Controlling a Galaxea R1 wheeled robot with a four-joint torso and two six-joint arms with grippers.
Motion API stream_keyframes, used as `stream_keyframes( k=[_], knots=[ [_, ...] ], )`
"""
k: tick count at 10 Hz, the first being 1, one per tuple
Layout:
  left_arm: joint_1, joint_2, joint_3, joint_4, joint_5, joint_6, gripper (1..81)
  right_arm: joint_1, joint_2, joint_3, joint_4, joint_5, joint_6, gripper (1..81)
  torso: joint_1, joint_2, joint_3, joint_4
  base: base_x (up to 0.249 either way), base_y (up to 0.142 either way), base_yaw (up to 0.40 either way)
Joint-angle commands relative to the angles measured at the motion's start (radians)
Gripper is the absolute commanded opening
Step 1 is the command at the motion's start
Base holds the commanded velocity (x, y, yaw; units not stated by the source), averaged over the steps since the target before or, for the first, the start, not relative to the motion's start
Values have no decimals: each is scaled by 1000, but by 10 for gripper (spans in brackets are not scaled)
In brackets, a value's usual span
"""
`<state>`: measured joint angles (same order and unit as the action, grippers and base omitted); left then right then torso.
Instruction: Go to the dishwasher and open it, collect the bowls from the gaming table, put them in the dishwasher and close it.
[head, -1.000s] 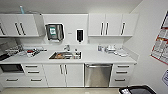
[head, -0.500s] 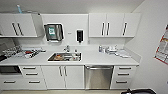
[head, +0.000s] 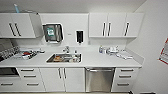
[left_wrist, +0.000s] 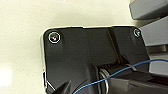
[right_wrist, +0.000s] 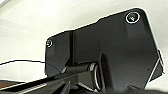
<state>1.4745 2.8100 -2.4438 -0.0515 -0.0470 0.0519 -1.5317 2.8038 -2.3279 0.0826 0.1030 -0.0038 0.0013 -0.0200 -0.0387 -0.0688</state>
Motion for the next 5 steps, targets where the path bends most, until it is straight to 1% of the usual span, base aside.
stream_keyframes(
  k=[1, 5],
  knots=[
    [-49, -10, 5, -2, 53, 3, 811, 49, -11, 18, 2, -57, -5, 811, 0, 0, 0, 0, 123, 0, 0],
    [-49, -9, 5, -2, 53, 5, 811, 50, -11, 16, 11, -57, -4, 811, 0, 0, 0, 0, 123, 0, 0]
  ],
)
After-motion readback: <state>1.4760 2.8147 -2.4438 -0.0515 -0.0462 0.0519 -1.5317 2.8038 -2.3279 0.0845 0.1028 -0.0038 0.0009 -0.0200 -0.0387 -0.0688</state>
